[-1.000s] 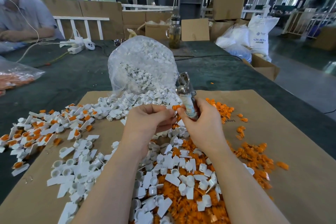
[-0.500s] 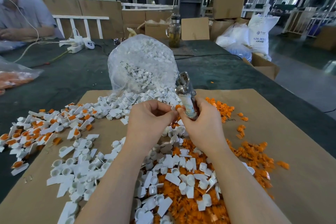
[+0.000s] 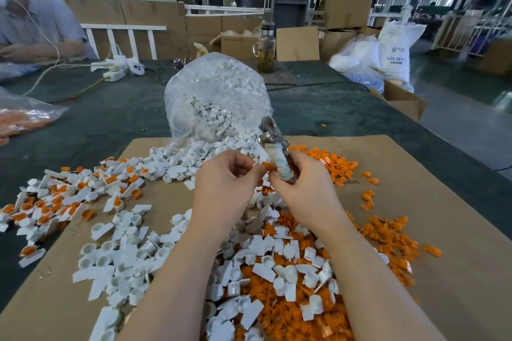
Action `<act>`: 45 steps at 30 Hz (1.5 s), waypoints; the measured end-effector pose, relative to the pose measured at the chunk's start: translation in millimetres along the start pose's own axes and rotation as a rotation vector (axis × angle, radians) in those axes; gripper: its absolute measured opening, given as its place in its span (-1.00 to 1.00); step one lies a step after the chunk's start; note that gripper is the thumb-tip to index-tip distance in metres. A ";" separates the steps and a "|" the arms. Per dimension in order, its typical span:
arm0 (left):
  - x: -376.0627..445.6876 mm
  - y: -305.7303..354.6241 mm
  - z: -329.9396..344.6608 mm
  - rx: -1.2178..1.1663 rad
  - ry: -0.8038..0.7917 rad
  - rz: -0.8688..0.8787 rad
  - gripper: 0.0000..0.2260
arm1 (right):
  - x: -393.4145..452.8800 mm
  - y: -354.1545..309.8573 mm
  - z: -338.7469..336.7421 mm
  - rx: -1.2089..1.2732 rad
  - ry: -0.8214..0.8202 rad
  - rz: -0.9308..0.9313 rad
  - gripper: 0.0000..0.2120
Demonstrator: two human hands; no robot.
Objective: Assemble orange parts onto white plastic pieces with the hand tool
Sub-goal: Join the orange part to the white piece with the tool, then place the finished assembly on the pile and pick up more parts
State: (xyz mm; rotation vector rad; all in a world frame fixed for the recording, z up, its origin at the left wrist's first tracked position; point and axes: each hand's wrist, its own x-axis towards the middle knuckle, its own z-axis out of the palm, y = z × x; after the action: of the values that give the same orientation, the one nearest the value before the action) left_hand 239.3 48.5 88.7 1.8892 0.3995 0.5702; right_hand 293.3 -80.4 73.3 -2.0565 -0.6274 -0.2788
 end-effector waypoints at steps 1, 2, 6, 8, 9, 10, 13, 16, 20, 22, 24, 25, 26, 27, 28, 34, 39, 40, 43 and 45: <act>0.6 -1.0 -0.5 -0.018 0.001 0.001 -0.84 | 0.0 -0.6 -1.1 0.026 -0.014 0.015 -0.92; 1.4 -2.1 -1.1 -0.049 -0.001 -0.003 -0.85 | -0.2 -1.2 -2.4 0.051 -0.026 0.029 -0.90; 4.8 -4.1 -4.6 -0.200 -0.001 -0.036 -0.90 | 0.2 -2.1 -8.5 0.092 -0.092 0.064 -0.88; 5.8 -4.4 -6.4 -0.274 -0.008 -0.041 -0.91 | 0.0 -2.4 -10.6 0.102 -0.148 0.065 -0.90; 6.3 -4.9 -7.0 -0.299 -0.012 -0.036 -0.92 | -0.1 -2.3 -11.3 0.101 -0.179 0.060 -0.90; 6.5 -5.3 -7.8 -0.319 -0.013 -0.027 -0.92 | -0.2 -2.4 -11.6 0.097 -0.210 0.056 -0.89; 7.3 -6.1 -9.7 -0.362 -0.009 0.004 -0.92 | -0.5 -2.7 -12.5 0.083 -0.299 0.048 -0.88; 8.4 -6.5 -11.9 -0.380 -0.006 0.039 -0.91 | -0.5 -3.0 -13.5 0.070 -0.363 0.030 -0.84; 9.0 -6.9 -14.3 -0.442 -0.026 0.072 -0.89 | -1.1 -4.4 -14.6 0.071 -0.400 0.023 -0.80; 9.0 -7.3 -14.6 -0.448 -0.040 0.087 -0.90 | -1.4 -4.3 -14.4 0.064 -0.405 0.014 -0.78; 9.3 -8.1 -14.5 -0.457 -0.048 0.096 -0.91 | -1.7 -3.9 -13.6 0.063 -0.405 0.007 -0.77; 9.4 -8.4 -14.6 -0.465 -0.050 0.097 -0.92 | -1.8 -3.3 -12.5 0.065 -0.402 0.003 -0.77; 9.7 -8.7 -14.5 -0.473 -0.049 0.098 -0.92 | -1.9 -2.7 -11.3 0.068 -0.394 -0.002 -0.77; 9.9 -9.0 -14.5 -0.478 -0.049 0.100 -0.91 | -1.8 -1.9 -9.9 0.069 -0.384 -0.007 -0.76; 10.3 -9.3 -14.0 -0.480 -0.047 0.102 -0.91 | -1.6 -1.2 -8.9 0.067 -0.374 -0.015 -0.76; 11.4 -9.6 -13.1 -0.504 -0.051 0.100 -0.92 | -1.1 1.5 -5.4 0.035 -0.348 -0.019 -0.81; 11.2 -10.8 -13.9 -0.481 -0.050 0.102 -0.89 | -0.9 3.6 -3.6 -0.021 -0.365 -0.006 -0.93; 10.9 -10.8 -14.1 -0.478 -0.047 0.103 -0.88 | -0.9 3.9 -3.2 -0.025 -0.365 -0.005 -0.93; 11.6 -10.9 -15.6 -0.490 -0.062 0.078 -0.89 | -1.5 3.0 -2.5 -0.055 -0.348 -0.012 -0.95; 13.3 -11.5 -16.8 -0.515 -0.079 0.021 -0.91 | -2.2 2.3 -1.7 -0.093 -0.318 -0.027 -0.97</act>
State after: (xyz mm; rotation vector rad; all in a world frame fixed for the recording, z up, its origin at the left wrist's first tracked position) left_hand 240.8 72.7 86.0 1.4161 0.1591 0.5485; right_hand 292.8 -83.5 71.6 -2.2037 -0.8480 0.0058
